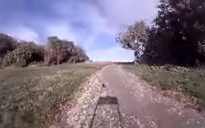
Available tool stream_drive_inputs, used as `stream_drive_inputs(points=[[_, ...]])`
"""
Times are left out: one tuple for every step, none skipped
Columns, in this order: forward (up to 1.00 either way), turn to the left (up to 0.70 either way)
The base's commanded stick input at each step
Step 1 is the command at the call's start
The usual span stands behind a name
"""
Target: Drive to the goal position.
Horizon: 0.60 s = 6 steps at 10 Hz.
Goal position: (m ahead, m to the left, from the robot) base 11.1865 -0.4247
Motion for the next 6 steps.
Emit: stream_drive_inputs(points=[[0.70, -0.14], [0.70, -0.14], [0.70, -0.14], [0.70, -0.14], [0.70, -0.14], [0.70, -0.14]])
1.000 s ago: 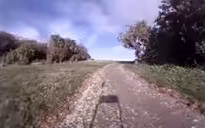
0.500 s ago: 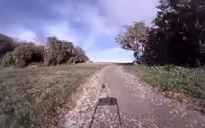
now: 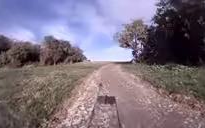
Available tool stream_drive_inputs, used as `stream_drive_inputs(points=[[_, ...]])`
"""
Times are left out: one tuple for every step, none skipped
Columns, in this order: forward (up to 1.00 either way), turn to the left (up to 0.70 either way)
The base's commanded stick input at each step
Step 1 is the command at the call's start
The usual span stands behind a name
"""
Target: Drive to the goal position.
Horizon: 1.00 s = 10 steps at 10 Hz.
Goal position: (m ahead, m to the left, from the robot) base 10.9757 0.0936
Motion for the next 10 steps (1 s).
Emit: stream_drive_inputs(points=[[0.70, -0.14], [0.70, -0.14], [0.70, -0.13], [0.70, -0.11], [0.70, 0.00], [0.70, 0.00], [0.70, 0.00], [0.70, 0.00], [0.70, 0.00], [0.70, 0.00]])
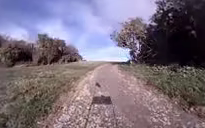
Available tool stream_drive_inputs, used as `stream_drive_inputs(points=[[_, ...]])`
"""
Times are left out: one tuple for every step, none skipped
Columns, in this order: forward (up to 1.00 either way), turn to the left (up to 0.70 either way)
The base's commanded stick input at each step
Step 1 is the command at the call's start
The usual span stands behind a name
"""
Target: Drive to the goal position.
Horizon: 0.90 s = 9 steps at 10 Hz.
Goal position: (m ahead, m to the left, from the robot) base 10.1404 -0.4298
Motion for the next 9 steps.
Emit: stream_drive_inputs(points=[[0.70, 0.00], [0.70, 0.00], [0.70, 0.00], [0.70, 0.00], [0.70, 0.00], [0.70, 0.00], [0.70, 0.00], [0.70, 0.00], [0.70, 0.00]])
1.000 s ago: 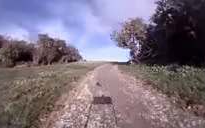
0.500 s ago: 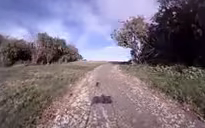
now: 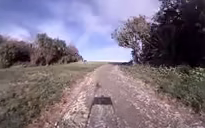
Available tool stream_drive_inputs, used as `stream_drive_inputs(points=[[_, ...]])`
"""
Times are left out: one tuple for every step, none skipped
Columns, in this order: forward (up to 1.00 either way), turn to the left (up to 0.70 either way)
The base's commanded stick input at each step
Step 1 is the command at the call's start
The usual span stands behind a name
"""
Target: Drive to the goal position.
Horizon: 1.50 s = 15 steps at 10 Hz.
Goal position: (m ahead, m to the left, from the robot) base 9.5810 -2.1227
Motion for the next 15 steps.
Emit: stream_drive_inputs(points=[[0.70, 0.00], [0.70, 0.00], [0.70, 0.00], [0.70, 0.00], [0.70, 0.00], [0.70, 0.00], [0.70, 0.00], [0.70, 0.00], [0.70, 0.00], [0.70, 0.00], [0.70, 0.00], [0.70, 0.00], [0.70, 0.00], [0.70, 0.00], [0.70, 0.00]])
